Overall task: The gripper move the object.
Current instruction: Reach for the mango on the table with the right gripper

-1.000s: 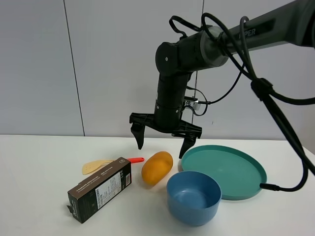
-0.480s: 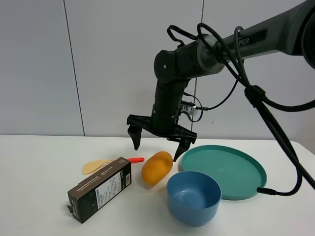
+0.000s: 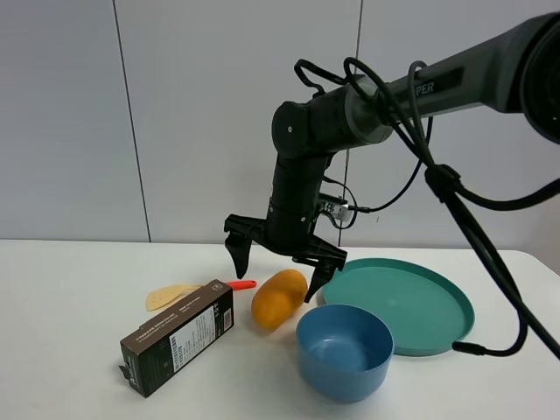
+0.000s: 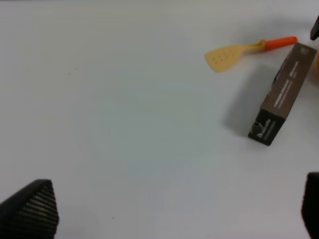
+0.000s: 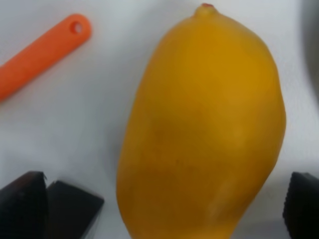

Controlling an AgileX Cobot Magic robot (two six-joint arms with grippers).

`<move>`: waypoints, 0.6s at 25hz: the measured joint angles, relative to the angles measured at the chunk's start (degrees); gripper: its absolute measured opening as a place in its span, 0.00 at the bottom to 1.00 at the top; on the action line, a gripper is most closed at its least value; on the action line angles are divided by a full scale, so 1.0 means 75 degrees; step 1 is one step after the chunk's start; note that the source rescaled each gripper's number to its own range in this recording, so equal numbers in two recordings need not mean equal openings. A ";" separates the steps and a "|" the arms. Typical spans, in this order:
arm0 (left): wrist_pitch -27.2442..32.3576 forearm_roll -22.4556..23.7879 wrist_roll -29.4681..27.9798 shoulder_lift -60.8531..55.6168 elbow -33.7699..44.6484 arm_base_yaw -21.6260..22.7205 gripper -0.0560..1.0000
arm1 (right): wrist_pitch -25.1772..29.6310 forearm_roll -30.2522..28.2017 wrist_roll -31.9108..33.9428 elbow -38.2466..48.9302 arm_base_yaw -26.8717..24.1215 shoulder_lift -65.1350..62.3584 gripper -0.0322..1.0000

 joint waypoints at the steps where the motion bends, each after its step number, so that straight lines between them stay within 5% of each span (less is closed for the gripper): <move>1: 0.0000 0.0000 0.0000 0.0000 0.0000 0.0000 1.00 | -0.0018 0.0000 0.0110 0.0000 0.0000 0.0007 0.86; 15: 0.0000 0.0000 0.0000 0.0000 0.0000 0.0000 1.00 | -0.0378 -0.0679 0.0939 0.0000 -0.0063 0.0375 0.86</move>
